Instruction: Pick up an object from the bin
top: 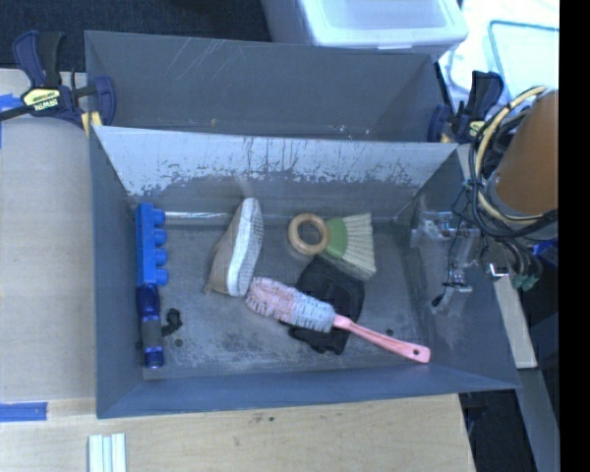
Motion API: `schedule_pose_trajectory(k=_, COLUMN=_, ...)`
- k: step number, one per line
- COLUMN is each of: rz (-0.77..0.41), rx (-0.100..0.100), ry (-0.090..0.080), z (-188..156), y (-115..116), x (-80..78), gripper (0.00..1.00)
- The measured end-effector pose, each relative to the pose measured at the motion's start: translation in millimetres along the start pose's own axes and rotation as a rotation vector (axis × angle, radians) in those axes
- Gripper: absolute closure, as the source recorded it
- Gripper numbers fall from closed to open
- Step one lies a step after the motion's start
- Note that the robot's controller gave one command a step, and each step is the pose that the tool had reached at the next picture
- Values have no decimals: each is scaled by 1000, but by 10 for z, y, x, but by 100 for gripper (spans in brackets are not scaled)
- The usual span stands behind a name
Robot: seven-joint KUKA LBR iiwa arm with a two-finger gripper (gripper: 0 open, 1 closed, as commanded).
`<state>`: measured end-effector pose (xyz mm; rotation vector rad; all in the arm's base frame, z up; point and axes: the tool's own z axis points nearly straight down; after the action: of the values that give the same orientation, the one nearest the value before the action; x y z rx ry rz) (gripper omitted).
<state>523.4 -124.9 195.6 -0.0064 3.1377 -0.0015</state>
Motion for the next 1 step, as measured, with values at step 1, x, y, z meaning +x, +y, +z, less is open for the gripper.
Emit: schedule_pose_trajectory(k=1, rz=0, rx=0, ry=0, z=0, y=0, x=0, gripper=0)
